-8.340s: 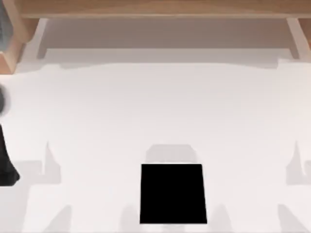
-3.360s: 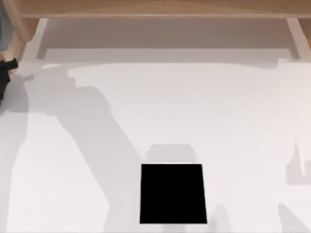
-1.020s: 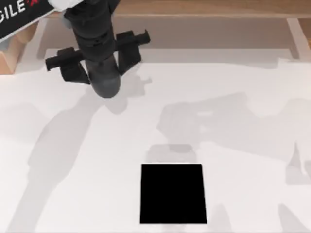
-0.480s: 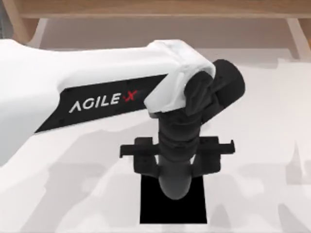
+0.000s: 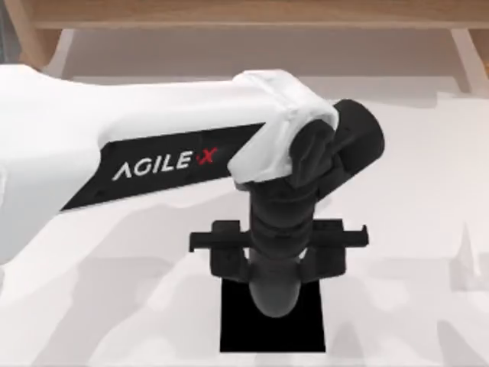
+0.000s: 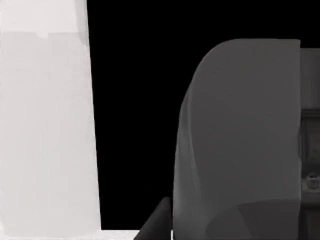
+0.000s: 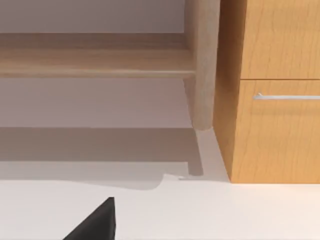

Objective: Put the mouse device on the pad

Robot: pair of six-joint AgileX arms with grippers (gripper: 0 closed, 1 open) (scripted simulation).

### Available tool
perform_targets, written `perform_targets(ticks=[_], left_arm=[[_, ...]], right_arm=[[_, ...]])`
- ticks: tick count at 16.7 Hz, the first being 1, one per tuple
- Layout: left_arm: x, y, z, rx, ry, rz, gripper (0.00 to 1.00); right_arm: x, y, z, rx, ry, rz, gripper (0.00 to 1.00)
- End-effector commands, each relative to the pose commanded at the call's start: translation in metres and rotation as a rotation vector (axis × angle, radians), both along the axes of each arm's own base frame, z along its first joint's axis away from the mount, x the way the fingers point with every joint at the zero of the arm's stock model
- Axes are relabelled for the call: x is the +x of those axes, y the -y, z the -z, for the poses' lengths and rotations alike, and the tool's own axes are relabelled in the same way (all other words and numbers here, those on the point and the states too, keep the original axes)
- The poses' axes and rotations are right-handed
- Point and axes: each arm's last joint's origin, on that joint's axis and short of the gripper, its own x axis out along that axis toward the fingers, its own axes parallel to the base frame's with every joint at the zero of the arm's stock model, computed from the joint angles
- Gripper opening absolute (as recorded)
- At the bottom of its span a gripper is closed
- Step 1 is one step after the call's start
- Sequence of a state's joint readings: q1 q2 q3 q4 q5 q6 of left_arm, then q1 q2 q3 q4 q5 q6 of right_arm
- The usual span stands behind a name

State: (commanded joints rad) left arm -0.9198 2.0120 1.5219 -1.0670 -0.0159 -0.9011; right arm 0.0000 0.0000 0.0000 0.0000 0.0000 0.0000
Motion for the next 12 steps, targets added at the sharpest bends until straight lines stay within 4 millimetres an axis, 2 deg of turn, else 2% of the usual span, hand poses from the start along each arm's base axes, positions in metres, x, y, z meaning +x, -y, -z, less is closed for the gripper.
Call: perform_targets(ticks=[12], left_arm=[[0.001, 0.0, 0.032, -0.008, 0.005, -0.002, 0.0]], right_arm=[[0.0, 0.0, 0.0, 0.0, 0.0, 0.0, 1.0]])
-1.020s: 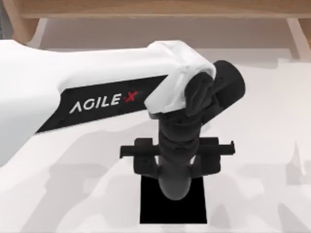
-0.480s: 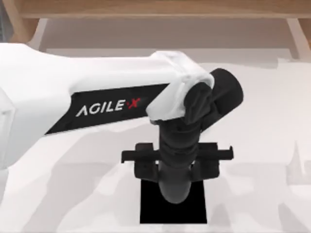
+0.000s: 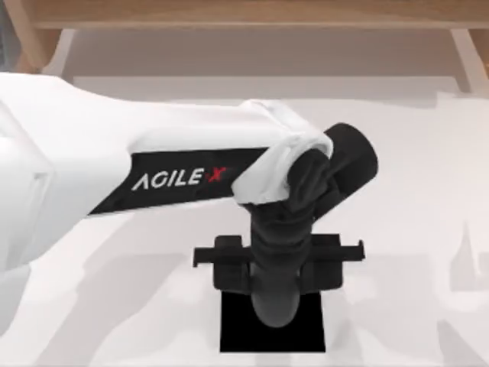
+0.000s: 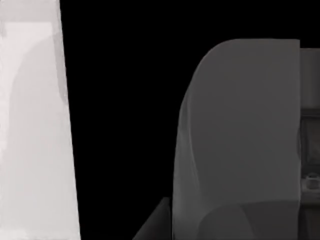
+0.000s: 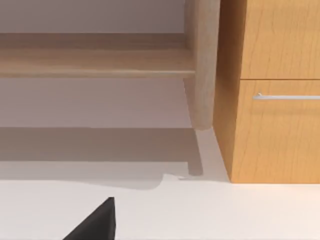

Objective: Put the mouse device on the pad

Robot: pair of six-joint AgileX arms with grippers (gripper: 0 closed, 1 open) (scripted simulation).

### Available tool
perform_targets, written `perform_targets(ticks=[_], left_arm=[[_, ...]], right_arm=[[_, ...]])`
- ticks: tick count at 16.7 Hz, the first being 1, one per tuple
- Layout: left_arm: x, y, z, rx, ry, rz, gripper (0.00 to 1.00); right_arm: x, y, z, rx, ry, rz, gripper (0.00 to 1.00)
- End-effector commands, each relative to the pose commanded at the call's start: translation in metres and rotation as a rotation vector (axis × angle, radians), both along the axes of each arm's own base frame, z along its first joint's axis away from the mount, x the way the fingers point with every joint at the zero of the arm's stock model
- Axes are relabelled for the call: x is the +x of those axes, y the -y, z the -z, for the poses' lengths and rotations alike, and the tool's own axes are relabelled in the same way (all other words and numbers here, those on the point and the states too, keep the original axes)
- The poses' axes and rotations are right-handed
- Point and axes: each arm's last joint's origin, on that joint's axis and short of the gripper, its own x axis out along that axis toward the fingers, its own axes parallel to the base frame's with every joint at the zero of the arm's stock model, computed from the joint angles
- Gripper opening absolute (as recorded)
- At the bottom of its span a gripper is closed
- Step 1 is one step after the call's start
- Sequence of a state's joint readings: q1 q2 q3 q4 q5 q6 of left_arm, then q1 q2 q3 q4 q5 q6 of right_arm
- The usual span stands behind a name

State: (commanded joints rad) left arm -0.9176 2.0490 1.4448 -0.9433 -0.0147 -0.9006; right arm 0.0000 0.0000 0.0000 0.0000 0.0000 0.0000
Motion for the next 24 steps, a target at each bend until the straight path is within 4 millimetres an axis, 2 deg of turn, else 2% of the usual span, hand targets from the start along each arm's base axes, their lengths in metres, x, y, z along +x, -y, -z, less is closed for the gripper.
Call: perform_targets(ticks=[5, 18, 24], left_arm=[[-0.0005, -0.0005, 0.0066, 0.008, -0.008, 0.0, 0.0], [-0.0005, -0.0005, 0.0066, 0.008, -0.008, 0.0, 0.98], [-0.0005, -0.0005, 0.0066, 0.008, -0.008, 0.0, 1.0]], right_arm=[[0.0, 0.0, 0.0, 0.0, 0.0, 0.0, 1.0], [0.0, 0.0, 0.0, 0.0, 0.0, 0.0, 1.0], [0.0, 0.0, 0.0, 0.0, 0.0, 0.0, 1.0]])
